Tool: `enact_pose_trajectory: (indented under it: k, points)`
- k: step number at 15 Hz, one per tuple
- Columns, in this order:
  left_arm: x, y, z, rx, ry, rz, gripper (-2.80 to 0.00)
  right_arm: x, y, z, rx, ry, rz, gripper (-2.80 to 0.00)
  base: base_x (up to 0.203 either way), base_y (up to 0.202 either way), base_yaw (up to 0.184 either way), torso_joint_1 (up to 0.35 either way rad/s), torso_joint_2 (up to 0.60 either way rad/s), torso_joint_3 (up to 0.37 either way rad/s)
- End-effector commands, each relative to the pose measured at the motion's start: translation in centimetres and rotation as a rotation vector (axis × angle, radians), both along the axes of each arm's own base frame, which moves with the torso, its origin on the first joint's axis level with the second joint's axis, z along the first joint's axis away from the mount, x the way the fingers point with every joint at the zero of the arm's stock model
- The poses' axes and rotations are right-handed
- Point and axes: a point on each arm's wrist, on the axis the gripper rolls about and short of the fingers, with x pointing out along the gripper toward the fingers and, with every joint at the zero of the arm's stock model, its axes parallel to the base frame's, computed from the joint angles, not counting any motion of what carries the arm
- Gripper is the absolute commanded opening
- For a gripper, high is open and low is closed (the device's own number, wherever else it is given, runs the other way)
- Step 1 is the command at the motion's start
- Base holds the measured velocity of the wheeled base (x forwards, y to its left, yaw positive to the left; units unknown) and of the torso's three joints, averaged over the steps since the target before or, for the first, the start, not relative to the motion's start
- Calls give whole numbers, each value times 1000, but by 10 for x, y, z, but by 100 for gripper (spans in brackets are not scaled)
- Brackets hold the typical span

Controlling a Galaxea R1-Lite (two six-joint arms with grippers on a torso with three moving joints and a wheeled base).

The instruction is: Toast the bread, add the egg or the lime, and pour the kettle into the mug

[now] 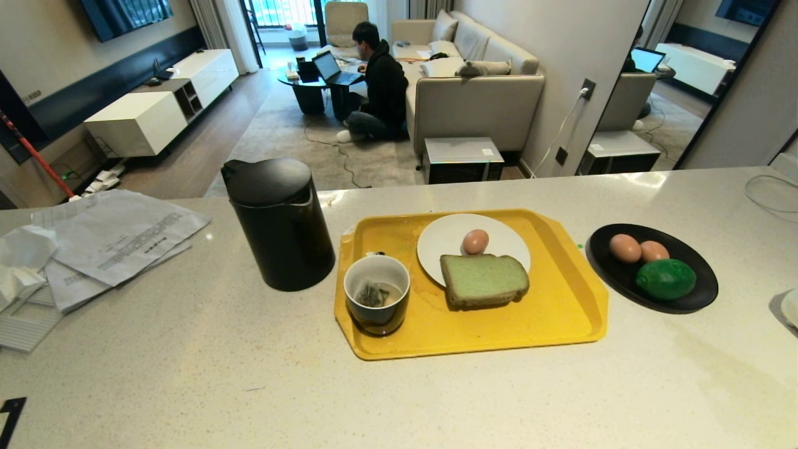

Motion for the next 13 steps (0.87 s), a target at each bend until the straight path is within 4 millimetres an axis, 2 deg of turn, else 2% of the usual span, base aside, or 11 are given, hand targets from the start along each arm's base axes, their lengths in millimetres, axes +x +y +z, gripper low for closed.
enact_pose_trajectory:
  k: [1,13]
  points:
    - [0,0,0,2,-1,1,-280,0,0,0,-1,1,1,-280,0,0,0,0,0,0]
    - [0,0,0,-4,-1,1,-280,0,0,0,2,1,-1,-280,0,0,0,0,0,0]
